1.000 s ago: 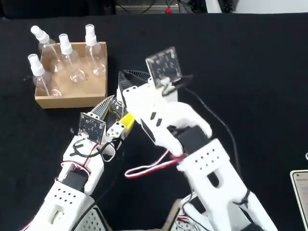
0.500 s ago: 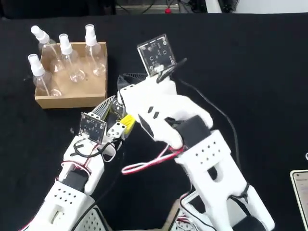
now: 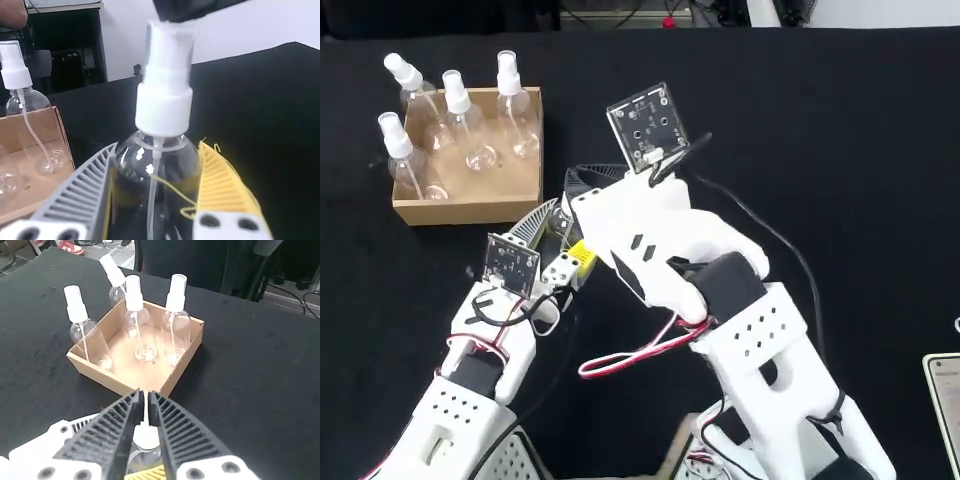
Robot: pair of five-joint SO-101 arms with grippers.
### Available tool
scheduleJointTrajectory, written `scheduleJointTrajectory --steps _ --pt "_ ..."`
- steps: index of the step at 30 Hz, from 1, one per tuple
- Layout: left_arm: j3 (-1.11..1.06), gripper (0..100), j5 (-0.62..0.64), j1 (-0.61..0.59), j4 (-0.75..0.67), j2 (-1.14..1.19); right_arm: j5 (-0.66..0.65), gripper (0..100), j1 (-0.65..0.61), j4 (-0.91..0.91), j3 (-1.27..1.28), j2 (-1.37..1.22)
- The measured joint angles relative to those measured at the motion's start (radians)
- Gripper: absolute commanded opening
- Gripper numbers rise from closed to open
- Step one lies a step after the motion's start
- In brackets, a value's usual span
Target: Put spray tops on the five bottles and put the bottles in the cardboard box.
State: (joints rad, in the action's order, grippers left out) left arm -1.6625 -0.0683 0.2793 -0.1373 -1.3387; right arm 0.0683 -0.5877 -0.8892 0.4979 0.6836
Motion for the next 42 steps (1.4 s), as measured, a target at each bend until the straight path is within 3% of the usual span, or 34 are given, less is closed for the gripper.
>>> scheduleJointTrajectory --steps 16,24,31,42 --pt "0.000 4 0.000 0.000 0.002 0.002 0.000 1.1 0.000 0.000 0.014 0.006" --pt "0.000 4 0.000 0.006 0.002 0.002 0.000 1.3 0.000 0.011 0.109 0.135" --pt "0.000 4 0.000 0.000 0.002 0.002 0.000 13.2 -0.002 0.140 0.222 0.187" --pt "0.000 4 0.000 0.000 0.000 0.000 -0.002 11.1 -0.005 0.118 0.250 0.361"
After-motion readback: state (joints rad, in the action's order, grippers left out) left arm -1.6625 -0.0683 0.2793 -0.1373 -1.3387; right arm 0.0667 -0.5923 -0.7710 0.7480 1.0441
